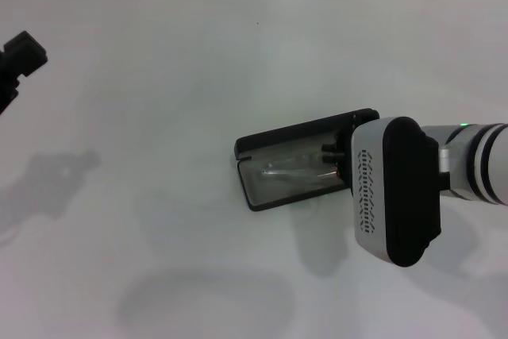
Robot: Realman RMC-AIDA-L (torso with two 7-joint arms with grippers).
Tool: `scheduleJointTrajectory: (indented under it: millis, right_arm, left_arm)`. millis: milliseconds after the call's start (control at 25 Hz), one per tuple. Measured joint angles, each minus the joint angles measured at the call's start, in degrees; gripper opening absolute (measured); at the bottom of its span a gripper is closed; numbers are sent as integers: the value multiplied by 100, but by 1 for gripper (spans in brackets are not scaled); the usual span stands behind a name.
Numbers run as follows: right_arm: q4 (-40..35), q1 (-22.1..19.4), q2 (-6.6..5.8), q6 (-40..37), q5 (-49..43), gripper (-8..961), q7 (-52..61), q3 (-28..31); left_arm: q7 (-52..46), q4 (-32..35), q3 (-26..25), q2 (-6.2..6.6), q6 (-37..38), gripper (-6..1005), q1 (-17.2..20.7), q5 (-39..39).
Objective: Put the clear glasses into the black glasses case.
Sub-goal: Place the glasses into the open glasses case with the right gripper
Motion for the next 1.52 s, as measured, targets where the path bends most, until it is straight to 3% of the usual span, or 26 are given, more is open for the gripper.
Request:
scheduleJointTrajectory:
  millis: [1080, 1200, 1520]
  right_arm:
    - [183, 12, -9, 304, -8, 63, -4, -67]
    - [194, 13, -9, 325, -10, 129, -6, -82]
    - [141, 9, -9, 339, -10, 122, -8, -155]
  left_arm:
    - [0, 1, 0, -6, 12, 60, -10, 28]
    - [0, 1, 1, -8, 12, 60, -8, 33]
    - [0, 1, 0, -11, 12, 60, 13, 35]
